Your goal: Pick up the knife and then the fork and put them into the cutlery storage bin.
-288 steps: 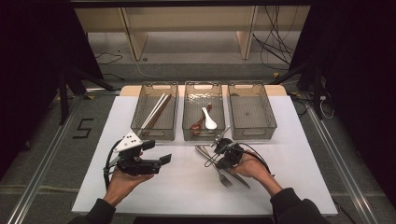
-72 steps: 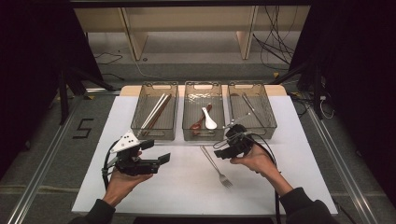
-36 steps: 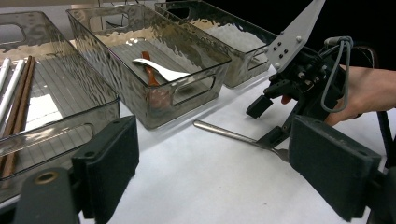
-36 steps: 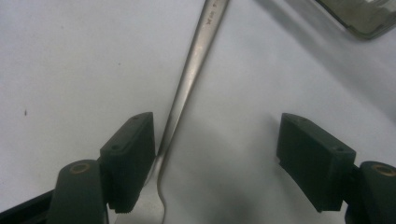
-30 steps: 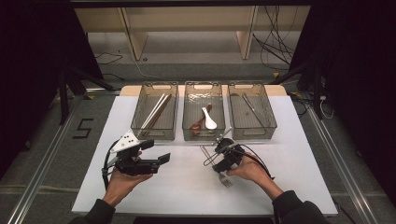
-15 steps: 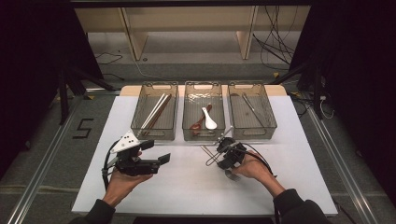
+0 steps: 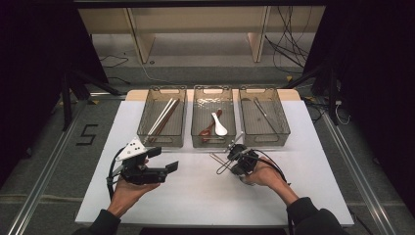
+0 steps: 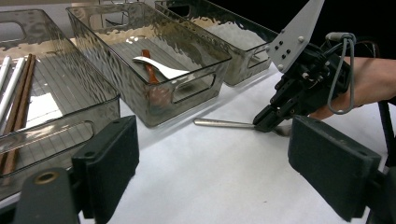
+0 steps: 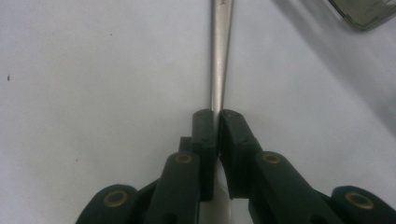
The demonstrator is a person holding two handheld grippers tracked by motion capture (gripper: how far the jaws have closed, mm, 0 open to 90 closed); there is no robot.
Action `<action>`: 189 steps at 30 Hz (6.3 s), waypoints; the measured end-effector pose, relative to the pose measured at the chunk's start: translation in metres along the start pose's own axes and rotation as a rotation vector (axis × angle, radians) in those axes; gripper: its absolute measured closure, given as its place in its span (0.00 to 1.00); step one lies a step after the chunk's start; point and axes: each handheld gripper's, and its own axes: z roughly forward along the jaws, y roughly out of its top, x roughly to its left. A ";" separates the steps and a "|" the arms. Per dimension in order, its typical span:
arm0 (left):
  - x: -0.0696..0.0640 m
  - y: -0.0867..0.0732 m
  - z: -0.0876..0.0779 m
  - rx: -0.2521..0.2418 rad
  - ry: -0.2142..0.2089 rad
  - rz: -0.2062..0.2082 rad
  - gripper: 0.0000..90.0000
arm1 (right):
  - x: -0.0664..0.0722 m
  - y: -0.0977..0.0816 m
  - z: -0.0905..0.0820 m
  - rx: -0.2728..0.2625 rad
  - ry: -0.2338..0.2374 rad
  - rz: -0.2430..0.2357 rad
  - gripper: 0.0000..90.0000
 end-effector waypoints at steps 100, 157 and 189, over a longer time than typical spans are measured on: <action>0.002 0.001 0.000 -0.007 0.003 -0.006 0.18 | -0.148 0.004 -0.133 -0.399 -0.157 0.334 0.95; 0.001 0.001 -0.001 -0.009 0.001 -0.004 0.18 | -0.151 0.021 -0.108 -0.481 -0.111 0.402 0.43; 0.001 -0.001 0.002 0.002 -0.016 -0.016 0.18 | -0.053 -0.039 -0.117 -0.788 0.024 0.306 0.29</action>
